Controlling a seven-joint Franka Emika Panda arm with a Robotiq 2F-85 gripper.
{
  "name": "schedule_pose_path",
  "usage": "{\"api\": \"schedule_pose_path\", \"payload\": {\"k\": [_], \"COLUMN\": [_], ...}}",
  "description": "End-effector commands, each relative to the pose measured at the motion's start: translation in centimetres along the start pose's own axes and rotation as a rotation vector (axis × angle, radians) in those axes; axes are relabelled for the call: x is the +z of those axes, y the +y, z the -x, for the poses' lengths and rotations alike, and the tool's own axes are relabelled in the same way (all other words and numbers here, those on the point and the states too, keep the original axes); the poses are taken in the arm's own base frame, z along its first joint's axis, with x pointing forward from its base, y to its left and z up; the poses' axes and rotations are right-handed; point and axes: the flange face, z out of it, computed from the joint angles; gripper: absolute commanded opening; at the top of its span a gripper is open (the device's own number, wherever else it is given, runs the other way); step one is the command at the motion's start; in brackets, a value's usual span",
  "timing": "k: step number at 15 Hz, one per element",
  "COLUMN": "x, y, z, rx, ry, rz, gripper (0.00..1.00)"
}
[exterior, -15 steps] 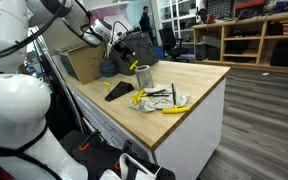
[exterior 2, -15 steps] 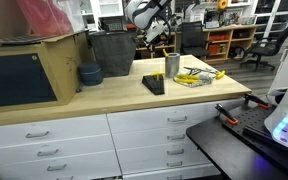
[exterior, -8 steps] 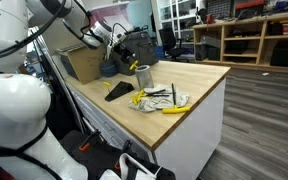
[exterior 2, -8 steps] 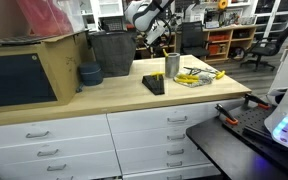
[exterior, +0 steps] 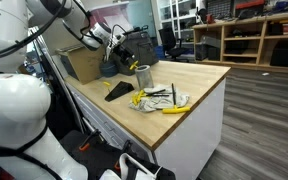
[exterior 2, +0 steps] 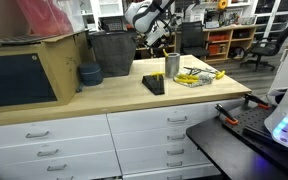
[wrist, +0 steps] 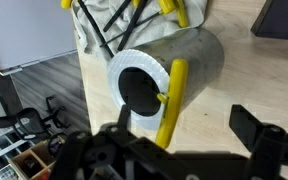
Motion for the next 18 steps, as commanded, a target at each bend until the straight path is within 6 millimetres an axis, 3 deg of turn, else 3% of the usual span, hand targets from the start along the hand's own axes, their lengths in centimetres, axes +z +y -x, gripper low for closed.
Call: {"api": "schedule_pose_path", "payload": {"k": [1,4,5,6,7,15,17,18], "x": [-0.1,0.0,0.0,0.0,0.1,0.3,0.3,0.3], "y": [-0.1,0.1,0.2,0.3,0.3,0.8,1.3,1.4], "z": [0.6,0.5,0.5,0.5,0.4,0.4,0.1,0.0], "rx": [0.014,0.018,0.021,0.022,0.023,0.029,0.034,0.036], "ry": [0.013,0.015,0.016,0.015,0.014,0.014,0.017,0.017], "rz": [-0.001,-0.001,0.000,0.000,0.000,0.005,0.009,0.005], "gripper": [1.00,0.98,0.74,0.74,0.67,0.06,0.00,0.04]}}
